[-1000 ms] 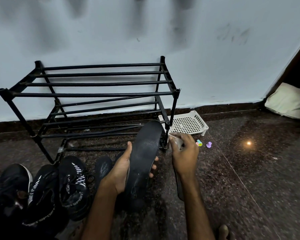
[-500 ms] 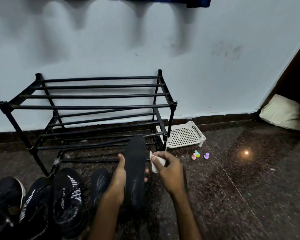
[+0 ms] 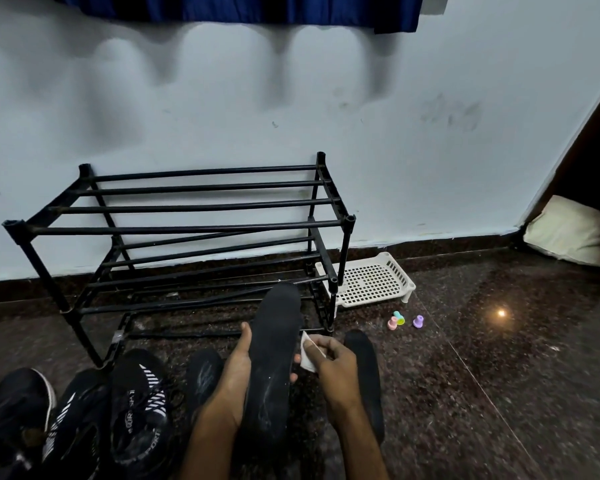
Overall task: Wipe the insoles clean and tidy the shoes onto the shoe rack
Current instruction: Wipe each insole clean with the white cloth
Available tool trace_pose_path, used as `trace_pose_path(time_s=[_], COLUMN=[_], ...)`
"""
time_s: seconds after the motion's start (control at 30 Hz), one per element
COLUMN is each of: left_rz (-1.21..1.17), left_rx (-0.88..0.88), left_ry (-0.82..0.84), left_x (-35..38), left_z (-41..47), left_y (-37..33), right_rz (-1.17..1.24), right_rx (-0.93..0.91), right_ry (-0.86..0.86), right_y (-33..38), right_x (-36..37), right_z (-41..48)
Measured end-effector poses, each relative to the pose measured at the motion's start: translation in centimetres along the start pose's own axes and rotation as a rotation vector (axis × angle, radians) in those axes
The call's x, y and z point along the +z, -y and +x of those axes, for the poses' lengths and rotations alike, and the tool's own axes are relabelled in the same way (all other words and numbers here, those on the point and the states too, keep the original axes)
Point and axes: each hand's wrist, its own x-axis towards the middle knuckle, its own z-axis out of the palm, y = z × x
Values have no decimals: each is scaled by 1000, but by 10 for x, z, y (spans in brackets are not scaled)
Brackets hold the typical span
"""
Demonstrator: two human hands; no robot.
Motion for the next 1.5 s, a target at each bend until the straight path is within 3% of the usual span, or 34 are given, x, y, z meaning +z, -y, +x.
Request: trace_pose_path(time_s=[0.17,0.27,0.4,0.6,0.83,1.0,1.17,1.33,1.4,1.5], left_rz=[14,38,-17,-66,-105,-262,-337,-384,-420,-423], left_rx=[-12,-14,-33,31,65,6,5,113,137,183], left_ry=[-38,-23,16,-180,-220,-161,-27,-56,-59,-21], left_x=[0,-3,-2,-12,-20,-10,0,-3,-6,-6], left_z=[5,8,7,20,33,33,34,33,32,29], left_y=[2,5,7,5,8,15,26,21,17,16], right_rz=[-183,-174,-134,-254,-316,-302,-358,-501,-647,-918], right_rx=[-128,-161,-13,150,212,160,88,-171,-307,-359], right_ry=[-103,-114,-3,292,592,539,383,185,210,348], right_y=[8,13,10,20,31,36,39,45,56,59], right_x=[-11,-15,-16,-27,-34,-39,-31,-17,-13,-5], right_z=[6,10,5,-3,-18,-18,-10,-13,-15,-17])
